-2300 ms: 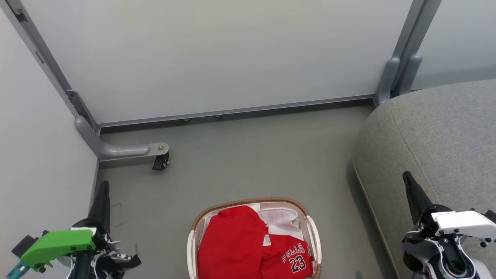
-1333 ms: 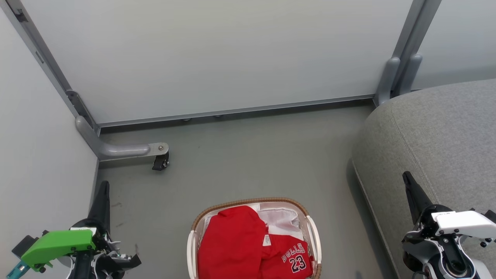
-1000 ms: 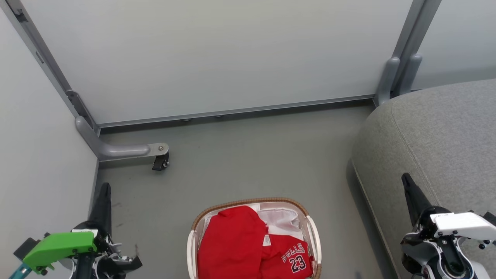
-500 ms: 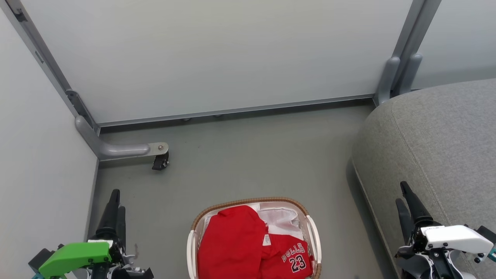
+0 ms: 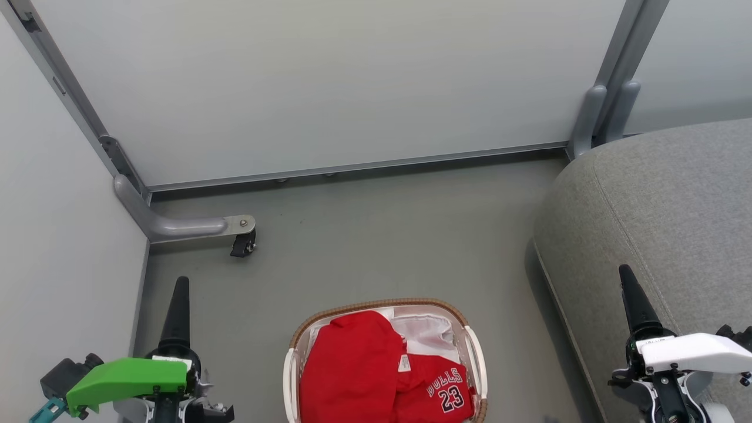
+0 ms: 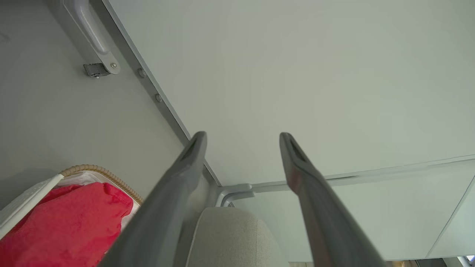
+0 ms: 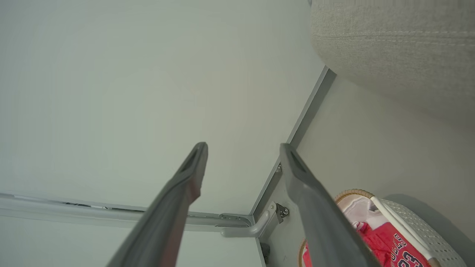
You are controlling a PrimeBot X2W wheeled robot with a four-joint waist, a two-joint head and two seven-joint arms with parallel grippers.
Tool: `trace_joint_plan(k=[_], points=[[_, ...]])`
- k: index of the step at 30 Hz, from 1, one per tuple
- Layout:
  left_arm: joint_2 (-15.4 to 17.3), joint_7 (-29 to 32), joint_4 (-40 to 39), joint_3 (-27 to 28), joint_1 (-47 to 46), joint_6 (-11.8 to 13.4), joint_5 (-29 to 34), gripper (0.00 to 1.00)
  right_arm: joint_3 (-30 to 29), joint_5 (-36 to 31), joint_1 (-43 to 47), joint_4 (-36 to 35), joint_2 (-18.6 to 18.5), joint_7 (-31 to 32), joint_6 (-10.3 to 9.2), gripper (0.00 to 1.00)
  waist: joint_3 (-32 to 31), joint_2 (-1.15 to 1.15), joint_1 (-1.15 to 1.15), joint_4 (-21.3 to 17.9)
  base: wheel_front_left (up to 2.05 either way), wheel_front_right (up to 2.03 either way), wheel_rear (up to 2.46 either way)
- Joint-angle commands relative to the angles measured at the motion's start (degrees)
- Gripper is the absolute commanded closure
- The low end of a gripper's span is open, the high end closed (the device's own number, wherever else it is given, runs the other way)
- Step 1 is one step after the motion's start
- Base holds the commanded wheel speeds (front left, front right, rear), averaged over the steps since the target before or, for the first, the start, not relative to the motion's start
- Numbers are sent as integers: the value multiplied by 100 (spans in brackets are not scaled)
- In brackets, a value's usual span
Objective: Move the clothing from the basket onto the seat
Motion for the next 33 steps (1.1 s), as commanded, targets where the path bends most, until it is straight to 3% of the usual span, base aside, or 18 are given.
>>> trace_joint_plan(k=[1, 16, 33], points=[[33, -67, -112, -32, -45, -14, 235, 0, -19, -259, -38, -157, -55, -64, 1, 0, 2, 0, 0, 1, 0, 0, 0], [43, -378, -362, -207, -88, 40, 1952, 0, 5, -1831, 52, -525, -68, -380, 1, 0, 31, 0, 0, 11, 0, 0, 0], [53, -678, -338, -336, 104, 177, 3425, 0, 275, -3541, 195, -680, -81, -679, 2, 0, 61, 0, 0, 12, 0, 0, 0]])
